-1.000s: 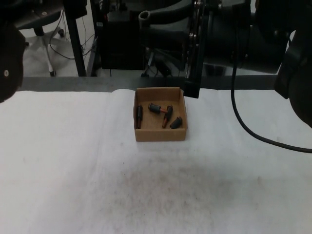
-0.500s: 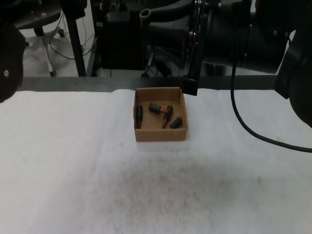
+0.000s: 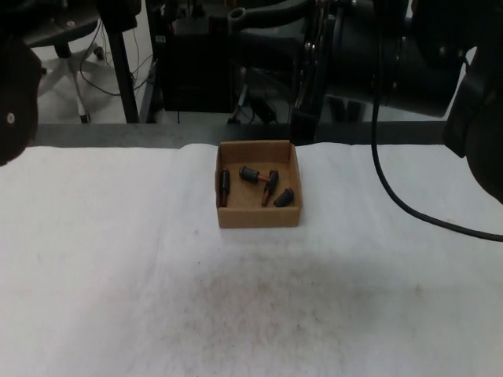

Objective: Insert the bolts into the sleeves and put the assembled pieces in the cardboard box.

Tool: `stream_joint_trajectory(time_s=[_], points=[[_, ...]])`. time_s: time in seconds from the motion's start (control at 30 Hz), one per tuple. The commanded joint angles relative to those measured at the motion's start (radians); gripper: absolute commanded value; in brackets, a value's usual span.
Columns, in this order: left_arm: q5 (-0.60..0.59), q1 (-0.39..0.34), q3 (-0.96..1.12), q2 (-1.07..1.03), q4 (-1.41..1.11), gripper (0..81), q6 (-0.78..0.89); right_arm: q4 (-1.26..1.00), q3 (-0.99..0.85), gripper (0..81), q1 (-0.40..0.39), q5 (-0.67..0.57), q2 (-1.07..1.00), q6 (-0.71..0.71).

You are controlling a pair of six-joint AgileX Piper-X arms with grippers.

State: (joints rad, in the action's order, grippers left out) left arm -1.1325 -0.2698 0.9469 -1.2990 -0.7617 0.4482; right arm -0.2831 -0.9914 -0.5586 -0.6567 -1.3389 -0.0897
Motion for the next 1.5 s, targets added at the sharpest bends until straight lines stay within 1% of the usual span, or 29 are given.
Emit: stream_joint_trajectory(time_s=[0.0, 0.23, 0.37, 0.5, 0.6, 0.97, 1.2, 1.47], points=[[-0.008, -0.004, 0.012, 0.009, -0.011, 0.2, 0.008, -0.012, -0.032, 0.8, -0.001, 0.000, 0.005, 0.003], [-0.008, -0.004, 0.012, 0.009, -0.011, 0.2, 0.008, -0.005, -0.043, 0.8, -0.001, -0.009, 0.005, 0.006], [-0.005, -0.004, 0.012, 0.009, -0.011, 0.2, 0.007, -0.005, -0.043, 0.8, -0.001, -0.036, 0.005, 0.009], [0.007, -0.004, 0.012, 0.009, -0.011, 0.2, 0.007, 0.050, -0.040, 0.8, -0.002, -0.029, 0.005, 0.004], [0.007, -0.004, 0.012, 0.009, -0.011, 0.2, 0.007, 0.077, -0.037, 0.8, -0.002, -0.029, 0.005, -0.025], [0.017, -0.004, 0.012, 0.009, -0.011, 0.2, 0.007, 0.077, -0.037, 0.8, -0.002, -0.029, 0.005, -0.025], [0.016, -0.004, 0.012, 0.009, -0.011, 0.2, 0.005, 0.030, -0.037, 0.8, -0.002, -0.038, 0.005, -0.007], [0.016, -0.004, 0.012, 0.009, -0.011, 0.2, 0.005, 0.032, -0.037, 0.8, -0.047, -0.038, 0.005, -0.008]])
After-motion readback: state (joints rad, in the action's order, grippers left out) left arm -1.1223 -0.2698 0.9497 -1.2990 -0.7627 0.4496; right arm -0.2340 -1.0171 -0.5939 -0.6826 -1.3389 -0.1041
